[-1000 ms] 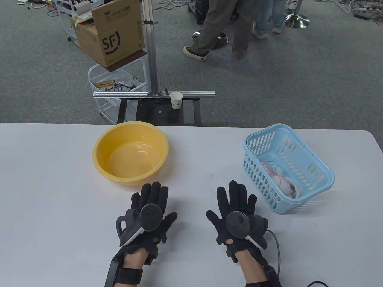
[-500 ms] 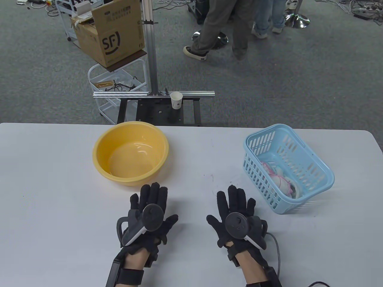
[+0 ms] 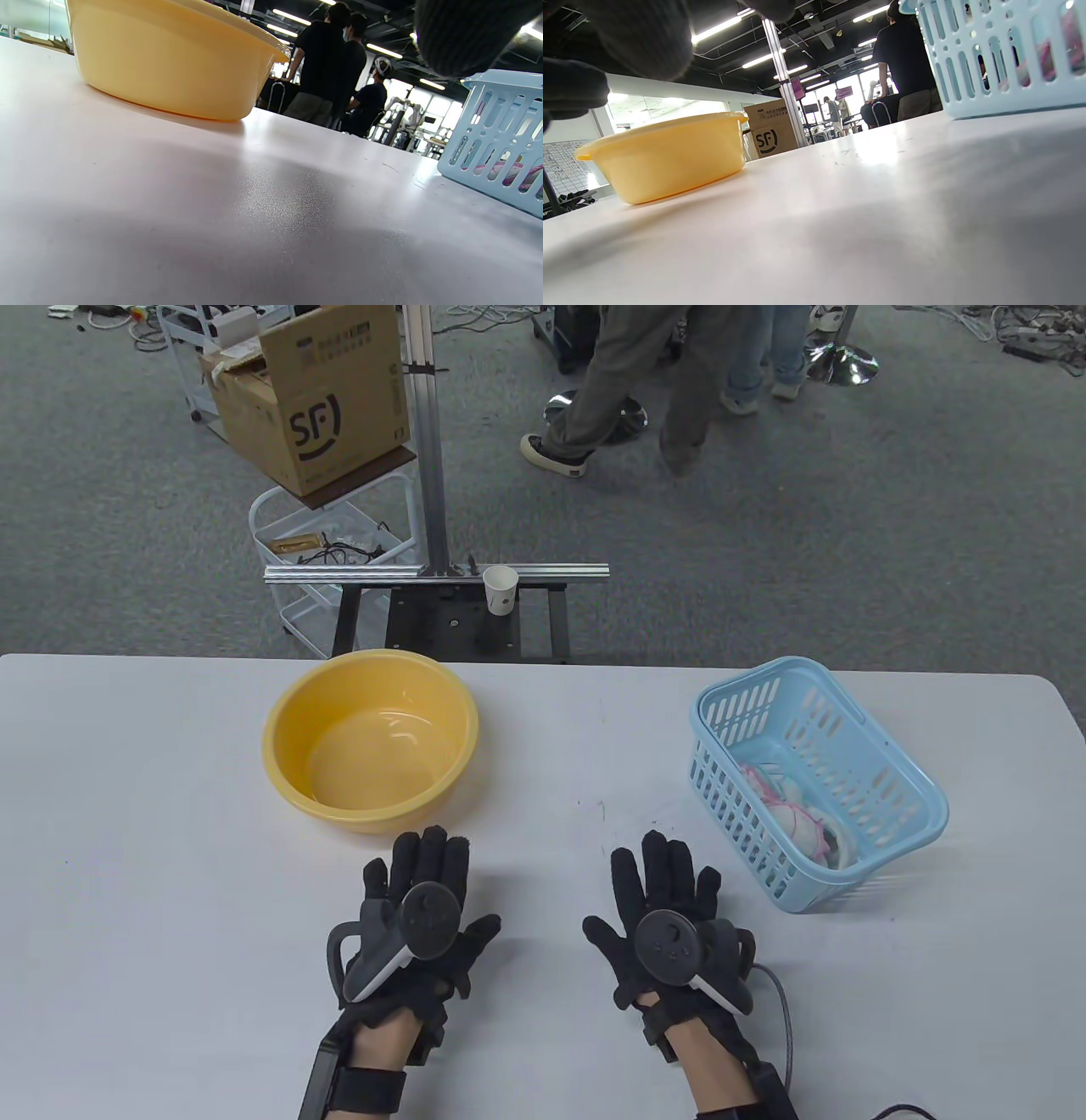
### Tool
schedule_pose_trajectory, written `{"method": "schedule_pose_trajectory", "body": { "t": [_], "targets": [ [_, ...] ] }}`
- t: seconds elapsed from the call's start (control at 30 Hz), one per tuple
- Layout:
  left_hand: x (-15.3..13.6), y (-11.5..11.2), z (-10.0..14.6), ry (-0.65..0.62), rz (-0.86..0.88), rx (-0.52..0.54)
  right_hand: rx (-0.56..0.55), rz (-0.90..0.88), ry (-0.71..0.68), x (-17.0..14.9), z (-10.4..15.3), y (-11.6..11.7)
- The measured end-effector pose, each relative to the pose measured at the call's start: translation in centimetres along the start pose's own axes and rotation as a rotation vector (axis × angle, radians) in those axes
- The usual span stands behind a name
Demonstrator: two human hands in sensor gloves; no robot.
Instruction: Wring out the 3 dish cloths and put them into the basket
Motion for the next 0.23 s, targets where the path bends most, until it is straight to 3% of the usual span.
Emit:
{"method": "schedule_pose_trajectory", "body": {
  "t": [0.23],
  "targets": [
    [0.13,-0.07,0.05,0.000,-0.002,-0.013,0.013,0.011,0.003,0.05,0.00,0.21]
  ]
}}
Point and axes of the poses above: the tracker on the back of each hand, its own x axis roughly to the thumb side, its own z axis roughly from the fingertips to the wrist, y = z × x, the point moved 4 cm from there along -z, roughly from the wrist to the fingertips, and after that the axes turned 7 degrees about -x, right-handed, at the moved point
